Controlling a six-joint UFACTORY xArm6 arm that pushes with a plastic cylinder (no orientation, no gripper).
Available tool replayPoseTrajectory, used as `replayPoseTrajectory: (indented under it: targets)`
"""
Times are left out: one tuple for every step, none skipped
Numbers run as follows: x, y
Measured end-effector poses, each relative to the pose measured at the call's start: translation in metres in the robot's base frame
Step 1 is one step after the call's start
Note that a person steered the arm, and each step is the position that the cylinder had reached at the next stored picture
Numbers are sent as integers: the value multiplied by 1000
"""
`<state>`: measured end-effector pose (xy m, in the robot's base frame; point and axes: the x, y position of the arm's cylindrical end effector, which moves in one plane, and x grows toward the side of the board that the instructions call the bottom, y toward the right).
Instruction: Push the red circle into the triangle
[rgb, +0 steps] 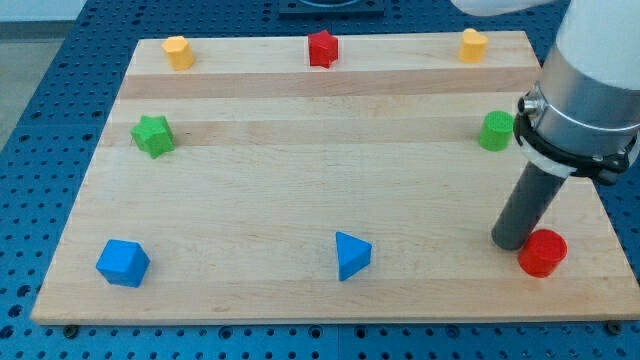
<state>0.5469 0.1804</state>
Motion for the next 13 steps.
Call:
replayPoseTrajectory:
  targets:
    - [0,0]
    - [-7,-11]
    - [-32,-29]
    - [-43,-1]
    - [-43,54]
    - [-43,95]
    - [-16,105]
    - [18,105]
    - [27,89]
    - [27,60]
    - [27,57]
    - [27,49]
    - [27,17]
